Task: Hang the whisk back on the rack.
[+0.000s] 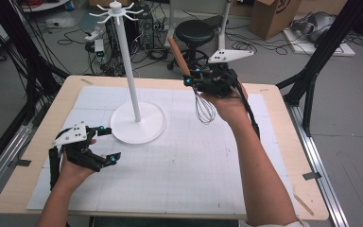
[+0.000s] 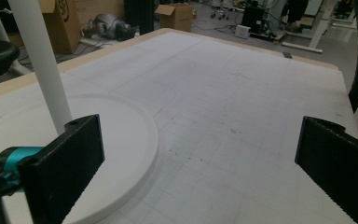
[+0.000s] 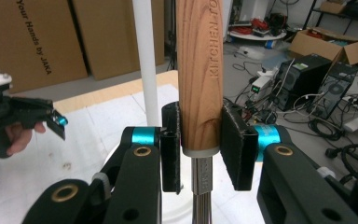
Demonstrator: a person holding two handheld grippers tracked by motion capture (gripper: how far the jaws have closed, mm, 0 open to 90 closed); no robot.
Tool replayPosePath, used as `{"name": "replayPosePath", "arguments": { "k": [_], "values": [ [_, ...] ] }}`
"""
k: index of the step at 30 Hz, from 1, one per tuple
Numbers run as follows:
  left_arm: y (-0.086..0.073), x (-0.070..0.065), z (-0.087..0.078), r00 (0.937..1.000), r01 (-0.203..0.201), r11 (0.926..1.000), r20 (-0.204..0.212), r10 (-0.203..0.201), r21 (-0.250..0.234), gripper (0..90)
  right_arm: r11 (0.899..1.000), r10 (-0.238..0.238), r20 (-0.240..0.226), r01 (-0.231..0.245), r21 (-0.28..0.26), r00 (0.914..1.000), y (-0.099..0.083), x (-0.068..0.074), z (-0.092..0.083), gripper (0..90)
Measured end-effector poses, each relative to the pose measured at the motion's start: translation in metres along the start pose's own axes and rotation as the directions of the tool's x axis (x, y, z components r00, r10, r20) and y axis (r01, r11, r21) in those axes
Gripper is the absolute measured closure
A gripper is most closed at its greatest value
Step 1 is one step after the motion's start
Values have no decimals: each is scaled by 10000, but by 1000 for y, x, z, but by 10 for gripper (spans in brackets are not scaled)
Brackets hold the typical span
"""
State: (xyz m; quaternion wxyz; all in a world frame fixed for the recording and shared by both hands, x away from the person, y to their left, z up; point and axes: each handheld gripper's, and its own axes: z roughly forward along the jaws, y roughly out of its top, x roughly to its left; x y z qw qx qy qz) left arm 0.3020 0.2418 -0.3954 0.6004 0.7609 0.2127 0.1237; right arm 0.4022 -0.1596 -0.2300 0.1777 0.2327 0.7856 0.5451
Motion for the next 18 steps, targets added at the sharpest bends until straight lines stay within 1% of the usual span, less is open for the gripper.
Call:
{"name": "replayPosePath", "arguments": {
  "k": [7, 10, 18],
  "values": [
    [0, 0, 0, 10000, 6, 10000, -11, -6, -6, 17, 10000, -39, 181, 40, -71, 9998, 17, 1, 8, 713],
    [0, -1, 0, 10000, 23, 10000, -12, -23, 8, 17, 9999, 5, 144, -2, -152, 9999, 24, 1, 11, 713],
    [0, 0, -1, 10000, 38, 10000, -32, -38, -15, 17, 9998, -150, 135, 152, -119, 9998, 41, 0, 18, 713]
  ]
}}
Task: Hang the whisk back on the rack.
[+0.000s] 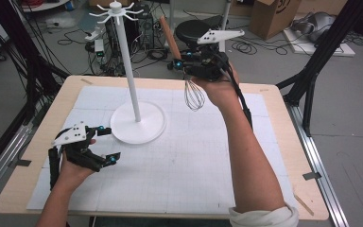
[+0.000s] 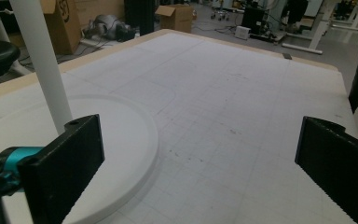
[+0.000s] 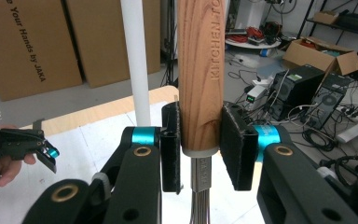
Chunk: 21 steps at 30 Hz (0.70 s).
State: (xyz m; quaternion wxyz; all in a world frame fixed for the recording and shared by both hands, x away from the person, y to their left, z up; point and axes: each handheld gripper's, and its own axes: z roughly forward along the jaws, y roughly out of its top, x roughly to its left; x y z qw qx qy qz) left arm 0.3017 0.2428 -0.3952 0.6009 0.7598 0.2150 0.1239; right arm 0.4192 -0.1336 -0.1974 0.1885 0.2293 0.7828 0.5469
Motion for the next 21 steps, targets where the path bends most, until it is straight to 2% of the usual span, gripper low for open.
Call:
{"name": "replayPosePath", "arguments": {
  "k": [9, 13, 21],
  "values": [
    [0, 0, 0, 10000, -31, 10000, 22, 31, 10, 17, 9995, -230, 230, 225, 223, 9995, 16, -4, 8, 713],
    [0, 0, 0, 10000, -14, 10000, 33, 14, 34, 17, 9991, -389, 158, 386, 156, 9991, 27, -3, 13, 713],
    [0, 0, -1, 10000, -36, 10000, 41, 36, 39, 17, 9966, -634, 19, 632, 526, 9980, 37, -1, 30, 714]
  ]
}}
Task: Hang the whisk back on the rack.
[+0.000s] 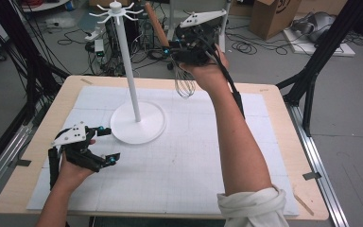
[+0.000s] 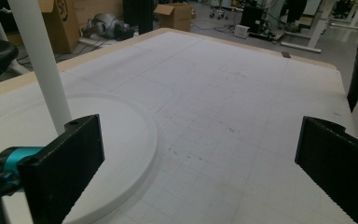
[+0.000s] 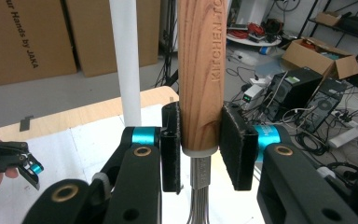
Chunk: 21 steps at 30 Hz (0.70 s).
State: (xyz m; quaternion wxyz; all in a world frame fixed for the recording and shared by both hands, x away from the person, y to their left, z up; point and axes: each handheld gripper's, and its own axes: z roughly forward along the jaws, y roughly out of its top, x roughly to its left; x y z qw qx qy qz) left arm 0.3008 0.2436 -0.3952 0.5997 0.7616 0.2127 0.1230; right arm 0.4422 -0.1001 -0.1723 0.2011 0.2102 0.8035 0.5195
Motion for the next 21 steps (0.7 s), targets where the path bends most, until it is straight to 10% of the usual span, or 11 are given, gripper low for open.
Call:
{"name": "replayPosePath", "arguments": {
  "k": [21],
  "values": [
    [-1, 1, -2, 10000, 29, 10000, -5, -29, -6, 17, 9990, -321, -39, 322, 311, 9995, 10, 0, 11, 714]
  ]
}}
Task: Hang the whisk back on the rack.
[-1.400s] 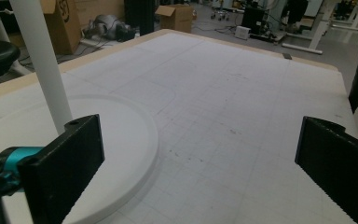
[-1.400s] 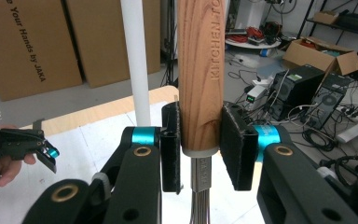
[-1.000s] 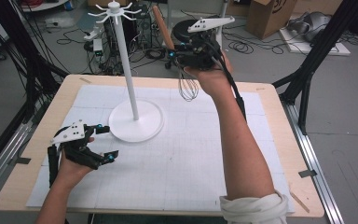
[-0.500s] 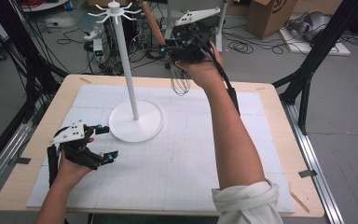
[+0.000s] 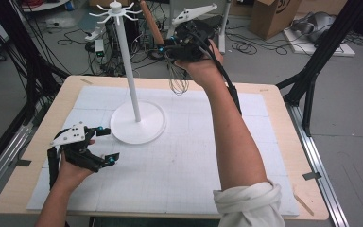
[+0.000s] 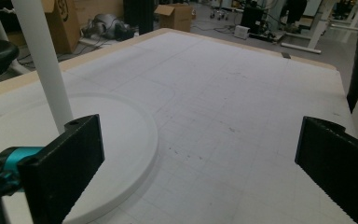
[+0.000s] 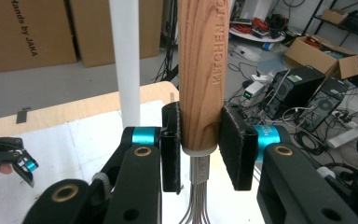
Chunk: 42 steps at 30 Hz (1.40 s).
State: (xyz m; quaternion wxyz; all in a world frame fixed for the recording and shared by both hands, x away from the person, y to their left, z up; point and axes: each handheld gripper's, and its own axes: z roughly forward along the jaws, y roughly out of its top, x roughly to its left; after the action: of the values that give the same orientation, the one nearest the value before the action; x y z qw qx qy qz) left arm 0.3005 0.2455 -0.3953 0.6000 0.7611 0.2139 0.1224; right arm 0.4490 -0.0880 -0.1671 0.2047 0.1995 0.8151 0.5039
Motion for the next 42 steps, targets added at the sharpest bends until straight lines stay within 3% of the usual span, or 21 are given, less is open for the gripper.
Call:
{"name": "replayPosePath", "arguments": {
  "k": [7, 30, 36, 42],
  "values": [
    [0, 0, 0, 10000, 18, 10000, 3, -18, -15, 17, 9999, 103, 58, -104, 119, 9999, -1, -3, 3, 715],
    [-1, 1, -1, 10000, 66, 10000, -14, -66, 59, 17, 9974, -501, -589, 530, 489, 9970, -4, 10, 18, 701],
    [-2, 1, -1, 10000, 72, 9999, 8, -72, 81, 17, 9964, -742, -412, 758, 390, 9964, -4, 11, 15, 569],
    [-2, 1, -1, 9999, 102, 9999, -4, -102, 82, 17, 9965, -710, -732, 740, 387, 9948, -8, 10, 11, 556]
  ]
}}
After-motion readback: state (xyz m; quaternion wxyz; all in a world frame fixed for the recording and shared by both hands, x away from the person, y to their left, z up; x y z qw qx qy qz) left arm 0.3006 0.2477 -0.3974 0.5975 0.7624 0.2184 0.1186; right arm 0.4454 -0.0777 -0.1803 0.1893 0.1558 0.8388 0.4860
